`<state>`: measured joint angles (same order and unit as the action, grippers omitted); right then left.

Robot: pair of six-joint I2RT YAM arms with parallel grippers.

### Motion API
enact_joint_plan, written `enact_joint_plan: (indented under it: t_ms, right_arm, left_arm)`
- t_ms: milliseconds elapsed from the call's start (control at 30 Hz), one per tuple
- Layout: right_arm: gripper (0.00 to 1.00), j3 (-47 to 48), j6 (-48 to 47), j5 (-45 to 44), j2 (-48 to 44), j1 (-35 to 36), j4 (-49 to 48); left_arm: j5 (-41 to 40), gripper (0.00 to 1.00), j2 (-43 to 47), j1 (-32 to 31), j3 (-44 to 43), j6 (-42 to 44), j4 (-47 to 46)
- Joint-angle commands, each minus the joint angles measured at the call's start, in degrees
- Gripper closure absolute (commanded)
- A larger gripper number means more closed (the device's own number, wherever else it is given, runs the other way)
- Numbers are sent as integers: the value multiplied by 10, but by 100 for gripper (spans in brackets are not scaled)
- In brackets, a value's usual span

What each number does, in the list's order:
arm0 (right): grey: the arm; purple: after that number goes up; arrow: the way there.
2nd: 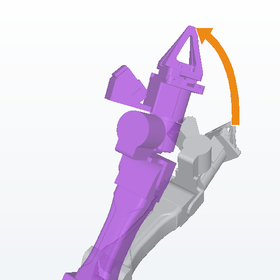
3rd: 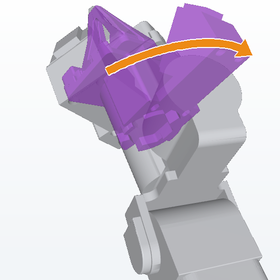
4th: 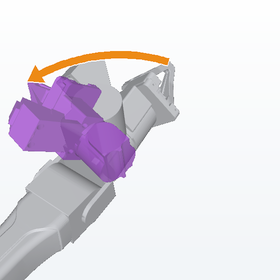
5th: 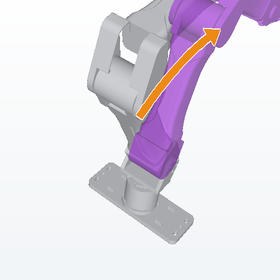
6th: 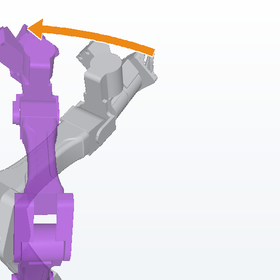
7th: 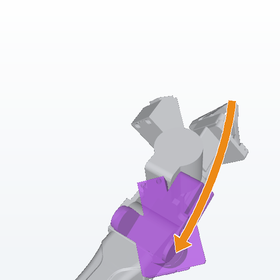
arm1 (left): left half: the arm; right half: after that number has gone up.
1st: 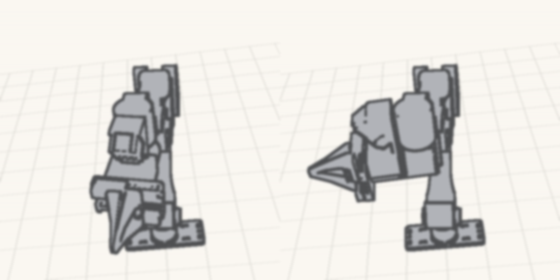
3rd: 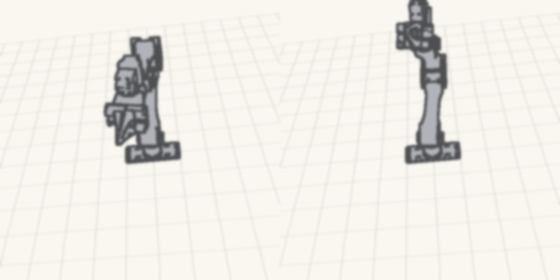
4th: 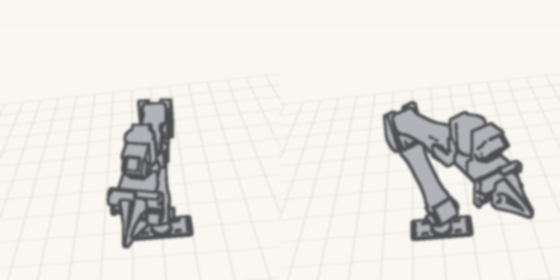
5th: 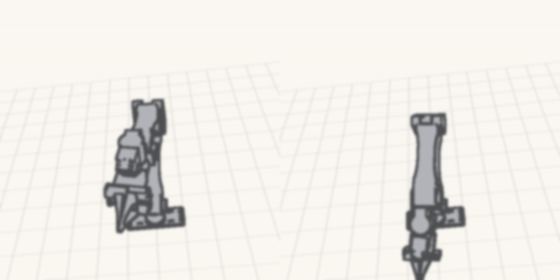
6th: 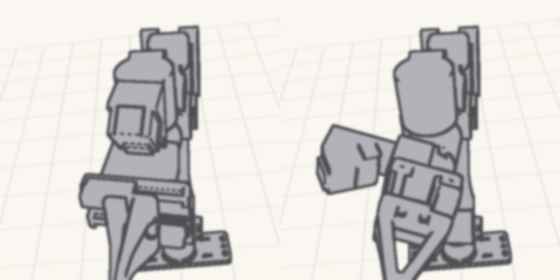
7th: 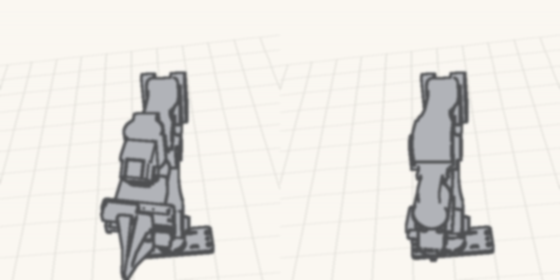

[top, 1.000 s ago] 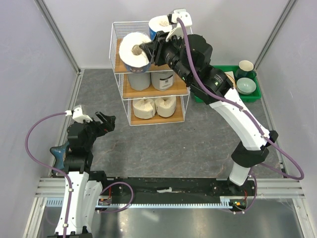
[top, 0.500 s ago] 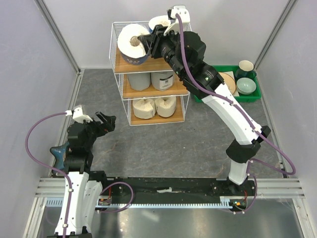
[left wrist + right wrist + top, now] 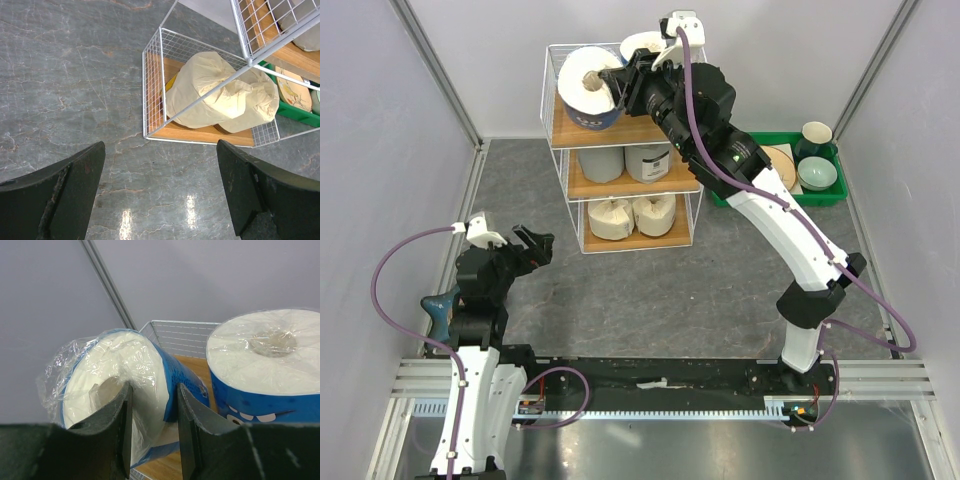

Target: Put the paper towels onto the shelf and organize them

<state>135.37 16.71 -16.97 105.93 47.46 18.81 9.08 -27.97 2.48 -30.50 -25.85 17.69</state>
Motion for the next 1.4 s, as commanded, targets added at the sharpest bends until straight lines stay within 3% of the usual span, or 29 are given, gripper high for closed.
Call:
enact_joint_plan:
  t_ms: [0,233,500,767,1167,1367]
  right_arm:
    - [60,-4,3,-2,-12,-5,-28]
    - [54,-12,-1,-7,-15,-7,-29]
    - [37,-14,-5,-11,-21,-10,-36]
    - [34,-20,-8,-15,-31,-11,-44]
    - [27,-153,-16,40,-168,-11,-99]
    - [25,-321,-19,58,-320,-11,-88]
  left_arm:
    - [-8,1,4,-1,2,16,-2]
    - [-9,0,4,-2,2,16,-2]
    - [-8,0,4,-3,3,16,-3]
    - [-8,1,3,-2,2,16,-3]
    - [-8,0,0,-3,2,16,-3]
    - [-7,0,-2,-3,2,17,-2]
